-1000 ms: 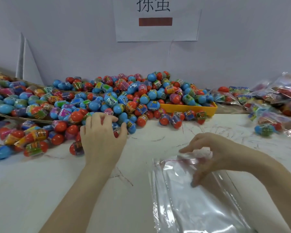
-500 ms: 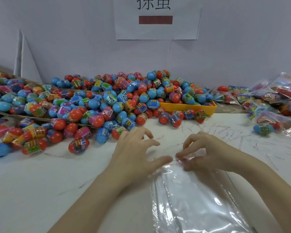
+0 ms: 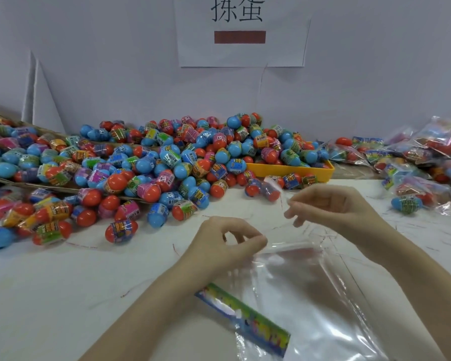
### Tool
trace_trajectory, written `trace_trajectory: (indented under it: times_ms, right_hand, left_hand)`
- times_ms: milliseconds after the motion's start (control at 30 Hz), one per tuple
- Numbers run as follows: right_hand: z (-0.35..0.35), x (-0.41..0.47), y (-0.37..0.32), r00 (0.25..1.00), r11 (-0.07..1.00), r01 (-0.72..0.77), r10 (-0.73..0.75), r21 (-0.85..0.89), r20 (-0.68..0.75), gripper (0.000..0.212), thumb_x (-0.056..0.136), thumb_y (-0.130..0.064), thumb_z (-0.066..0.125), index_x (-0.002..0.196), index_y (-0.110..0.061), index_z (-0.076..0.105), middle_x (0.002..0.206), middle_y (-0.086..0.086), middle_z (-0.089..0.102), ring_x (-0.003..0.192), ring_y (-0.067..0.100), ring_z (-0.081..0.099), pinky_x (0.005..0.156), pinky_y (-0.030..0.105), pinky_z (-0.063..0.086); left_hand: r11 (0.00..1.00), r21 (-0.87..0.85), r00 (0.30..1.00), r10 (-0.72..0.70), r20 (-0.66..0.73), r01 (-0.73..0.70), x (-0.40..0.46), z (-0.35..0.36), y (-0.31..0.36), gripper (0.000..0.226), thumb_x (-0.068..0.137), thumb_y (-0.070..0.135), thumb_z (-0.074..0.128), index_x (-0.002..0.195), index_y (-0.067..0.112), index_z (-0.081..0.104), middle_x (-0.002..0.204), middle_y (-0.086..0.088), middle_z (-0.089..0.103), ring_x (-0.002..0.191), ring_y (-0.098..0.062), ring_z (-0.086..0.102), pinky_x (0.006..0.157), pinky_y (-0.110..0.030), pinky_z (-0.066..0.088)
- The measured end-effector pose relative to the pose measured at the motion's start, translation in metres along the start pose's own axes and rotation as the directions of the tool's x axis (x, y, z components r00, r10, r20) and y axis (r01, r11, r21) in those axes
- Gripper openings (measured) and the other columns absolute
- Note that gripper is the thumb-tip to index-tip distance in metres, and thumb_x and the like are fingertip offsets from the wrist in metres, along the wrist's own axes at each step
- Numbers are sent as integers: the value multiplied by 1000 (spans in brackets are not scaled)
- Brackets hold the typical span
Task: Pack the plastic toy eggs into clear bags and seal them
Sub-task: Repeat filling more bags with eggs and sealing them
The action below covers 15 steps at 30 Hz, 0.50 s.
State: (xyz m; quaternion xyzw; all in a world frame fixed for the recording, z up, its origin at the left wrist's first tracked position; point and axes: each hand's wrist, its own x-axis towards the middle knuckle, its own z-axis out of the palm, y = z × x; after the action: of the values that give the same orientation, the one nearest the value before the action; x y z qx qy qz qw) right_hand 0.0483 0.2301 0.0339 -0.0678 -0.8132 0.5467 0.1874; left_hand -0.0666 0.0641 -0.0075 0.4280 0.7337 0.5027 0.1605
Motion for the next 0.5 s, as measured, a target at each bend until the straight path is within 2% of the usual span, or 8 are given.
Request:
trace_trajectory:
  times_ms: [67,133,167,200,233,300,333,500]
  right_hand:
    - [1,0,-2,998,986,-45,52,160,-43,48,60,-32,71,103,-14,61,79,3,73,61,14,66,58,18,52]
    - [0,0,-4,994,963,-109,106,248,25,74,49,-44,83,113,-18,57,87,6,73,67,17,68,63,22,54]
    - [0,-1,-5,988,960,-146,127,238,91,79,44,-45,85,114,-19,57,89,7,73,70,19,69,66,24,55]
    - [1,-2,-5,978,963,-174,144,207,153,75,46,-42,85,112,-18,60,89,8,73,72,21,70,68,25,56]
    - [3,-3,-6,970,968,-182,148,172,195,62,50,-36,82,107,-16,66,87,9,73,72,22,70,68,25,57]
    - [8,-3,-8,972,971,-170,136,171,194,34,55,-29,74,85,-15,76,81,11,73,66,21,69,65,23,56]
    - [10,-3,-9,977,968,-161,128,191,171,27,55,-29,72,78,-17,77,78,11,73,63,21,69,62,22,55]
    - [16,-4,-15,989,966,-115,91,230,115,23,53,-31,72,71,-17,77,71,10,72,57,20,66,56,20,53]
  left_hand:
    - [975,-220,999,-25,40,33,0,-2,3,13,78,16,69,68,23,72,65,7,71,54,-2,58,55,-10,43]
    - [930,-362,998,-54,23,59,0,-5,6,7,77,12,67,72,13,72,65,1,72,48,-7,60,49,-12,43]
    - [907,-416,998,-70,0,64,0,-6,7,6,74,15,67,72,12,72,66,-1,72,47,-8,61,48,-13,43]
    - [883,-464,996,-87,-24,66,0,-6,8,8,70,20,67,71,13,73,67,-2,72,47,-9,61,47,-13,43]
    - [863,-501,994,-103,-47,65,0,-6,9,10,66,23,68,69,15,73,67,-3,72,47,-10,62,47,-13,43]
    - [845,-532,991,-108,-82,48,1,-6,11,14,60,28,69,64,15,74,66,-3,72,47,-10,62,46,-13,43]
    - [844,-536,991,-101,-89,38,0,-7,13,17,56,31,71,63,15,74,65,-3,72,46,-10,62,46,-13,43]
    - [839,-543,992,-83,-90,21,-1,-7,16,24,48,36,74,58,14,72,61,-1,69,46,-10,61,46,-13,42]
